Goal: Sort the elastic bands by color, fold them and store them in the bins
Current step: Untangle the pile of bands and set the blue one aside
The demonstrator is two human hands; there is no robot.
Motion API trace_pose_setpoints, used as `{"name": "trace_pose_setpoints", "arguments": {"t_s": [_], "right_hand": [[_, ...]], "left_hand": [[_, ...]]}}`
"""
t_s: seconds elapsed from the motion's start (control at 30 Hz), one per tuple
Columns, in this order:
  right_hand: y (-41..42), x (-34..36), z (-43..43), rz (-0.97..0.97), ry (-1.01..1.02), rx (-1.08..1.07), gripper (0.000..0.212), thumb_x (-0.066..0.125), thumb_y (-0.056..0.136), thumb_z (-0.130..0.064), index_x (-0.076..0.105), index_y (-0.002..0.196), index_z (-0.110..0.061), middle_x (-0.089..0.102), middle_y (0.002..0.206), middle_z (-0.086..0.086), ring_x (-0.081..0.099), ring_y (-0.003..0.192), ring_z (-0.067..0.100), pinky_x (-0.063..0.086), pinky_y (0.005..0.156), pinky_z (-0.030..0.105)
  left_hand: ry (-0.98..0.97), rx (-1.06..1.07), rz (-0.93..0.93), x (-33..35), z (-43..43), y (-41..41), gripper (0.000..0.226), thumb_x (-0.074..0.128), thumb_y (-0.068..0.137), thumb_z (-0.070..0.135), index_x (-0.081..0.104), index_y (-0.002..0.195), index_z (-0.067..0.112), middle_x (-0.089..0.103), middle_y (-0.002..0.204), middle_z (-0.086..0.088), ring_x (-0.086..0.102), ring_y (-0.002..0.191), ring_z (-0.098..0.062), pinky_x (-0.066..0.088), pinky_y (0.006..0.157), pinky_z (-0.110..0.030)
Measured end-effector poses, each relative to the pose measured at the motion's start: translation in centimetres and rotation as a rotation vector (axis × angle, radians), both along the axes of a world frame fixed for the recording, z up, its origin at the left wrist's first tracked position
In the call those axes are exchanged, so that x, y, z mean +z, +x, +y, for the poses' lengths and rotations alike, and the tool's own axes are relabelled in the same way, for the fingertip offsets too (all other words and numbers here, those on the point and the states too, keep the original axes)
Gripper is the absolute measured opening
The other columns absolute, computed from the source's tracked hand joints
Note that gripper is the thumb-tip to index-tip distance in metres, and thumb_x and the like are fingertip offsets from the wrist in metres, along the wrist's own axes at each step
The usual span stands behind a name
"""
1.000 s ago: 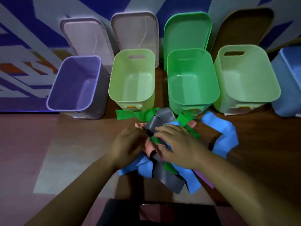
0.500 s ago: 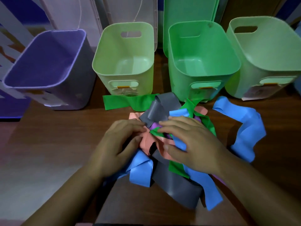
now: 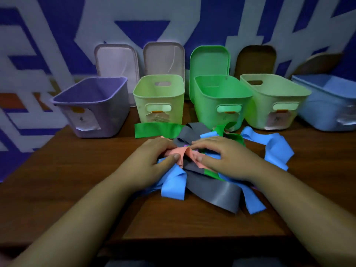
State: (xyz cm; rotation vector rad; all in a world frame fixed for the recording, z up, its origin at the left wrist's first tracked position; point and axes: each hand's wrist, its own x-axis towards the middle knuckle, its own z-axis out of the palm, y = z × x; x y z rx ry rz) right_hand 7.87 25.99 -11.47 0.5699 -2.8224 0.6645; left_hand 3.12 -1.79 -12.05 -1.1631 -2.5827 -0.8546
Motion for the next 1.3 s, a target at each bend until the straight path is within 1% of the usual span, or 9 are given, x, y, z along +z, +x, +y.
{"name": "trace_pose_setpoints", "arguments": {"t_s": [0.1,0.27,0.43,0.57,0.8,0.9,1.03,1.17,1.3], "right_hand": [[1.0,0.3,-0.4,-0.016,-0.036,-0.034,0.035,0.058,0.102,-0.059,0.069,0.133,-0.046,0.061,0.145,-0.026,0.05,0.136,-0.006,0.045,0.114,0.031],[2.0,0.8,-0.6,-0.055,-0.146,-0.06,0.024,0.067,0.101,-0.05,0.075,0.122,-0.043,0.064,0.141,-0.024,0.054,0.13,-0.01,0.046,0.11,0.027],[2.1,0.6,-0.5,-0.032,-0.225,-0.076,0.01,0.072,0.098,-0.044,0.079,0.102,-0.038,0.068,0.136,-0.023,0.056,0.13,-0.008,0.046,0.115,0.038],[1.9,0.4,-0.2,-0.021,-0.266,-0.055,0.014,0.068,0.103,-0.039,0.08,0.099,-0.033,0.068,0.134,-0.026,0.054,0.13,-0.012,0.044,0.115,0.035],[1.8,0.5,0.2,0.05,-0.239,-0.003,0.025,0.082,0.085,-0.058,0.075,0.091,-0.034,0.07,0.124,-0.022,0.06,0.126,-0.002,0.046,0.107,0.029],[2.0,0.7,0.3,0.112,-0.33,-0.012,0.014,0.084,0.091,-0.038,0.072,0.088,-0.031,0.073,0.11,-0.013,0.067,0.113,0.004,0.052,0.095,0.029],[2.3,1.0,0.3,0.174,-0.373,-0.101,0.015,0.081,0.091,-0.031,0.068,0.083,-0.032,0.071,0.094,-0.013,0.063,0.085,0.005,0.045,0.073,0.03],[2.5,1.2,0.0,0.198,-0.512,-0.134,0.017,0.077,0.094,-0.022,0.067,0.08,-0.025,0.07,0.072,-0.007,0.064,0.066,0.027,0.053,0.068,0.04],[2.8,1.6,0.2,0.251,-0.603,-0.135,0.018,0.078,0.095,-0.017,0.066,0.081,-0.019,0.07,0.071,-0.003,0.062,0.067,0.007,0.049,0.069,0.021]], "left_hand": [[0.027,0.017,0.047,0.4,0.0,0.7,0.026,0.059,0.102,0.048,0.069,0.116,0.028,0.064,0.103,0.011,0.059,0.096,-0.01,0.051,0.086,-0.04],[0.121,0.041,0.027,0.9,-0.5,1.8,0.018,0.062,0.104,0.046,0.075,0.11,0.036,0.068,0.109,0.015,0.063,0.105,-0.005,0.053,0.092,-0.038],[0.172,0.069,0.023,1.1,-0.6,2.6,0.012,0.066,0.103,0.042,0.077,0.103,0.038,0.071,0.103,0.016,0.064,0.102,-0.006,0.054,0.09,-0.042],[0.192,0.097,0.044,1.2,-0.8,2.1,0.017,0.067,0.102,0.041,0.078,0.111,0.033,0.072,0.105,0.017,0.063,0.104,-0.008,0.054,0.09,-0.042],[0.281,0.132,0.041,1.3,-0.6,1.4,0.015,0.07,0.1,0.032,0.08,0.11,0.027,0.074,0.103,0.016,0.068,0.102,-0.009,0.057,0.089,-0.039],[0.306,0.149,0.053,1.5,-0.4,1.4,0.015,0.072,0.099,0.031,0.08,0.111,0.027,0.074,0.104,0.016,0.068,0.102,-0.009,0.057,0.09,-0.039],[0.399,0.191,-0.011,1.7,-0.4,1.6,0.012,0.073,0.098,0.029,0.081,0.108,0.029,0.075,0.103,0.016,0.068,0.103,-0.009,0.058,0.091,-0.04],[0.434,0.278,-0.017,1.4,-0.5,1.2,0.014,0.077,0.096,0.026,0.078,0.11,0.03,0.075,0.103,0.017,0.069,0.101,-0.006,0.059,0.093,-0.041],[0.397,0.332,-0.127,1.4,-0.5,1.2,0.025,0.077,0.095,0.036,0.071,0.119,0.041,0.071,0.117,0.018,0.068,0.107,-0.008,0.059,0.096,-0.043]]}}
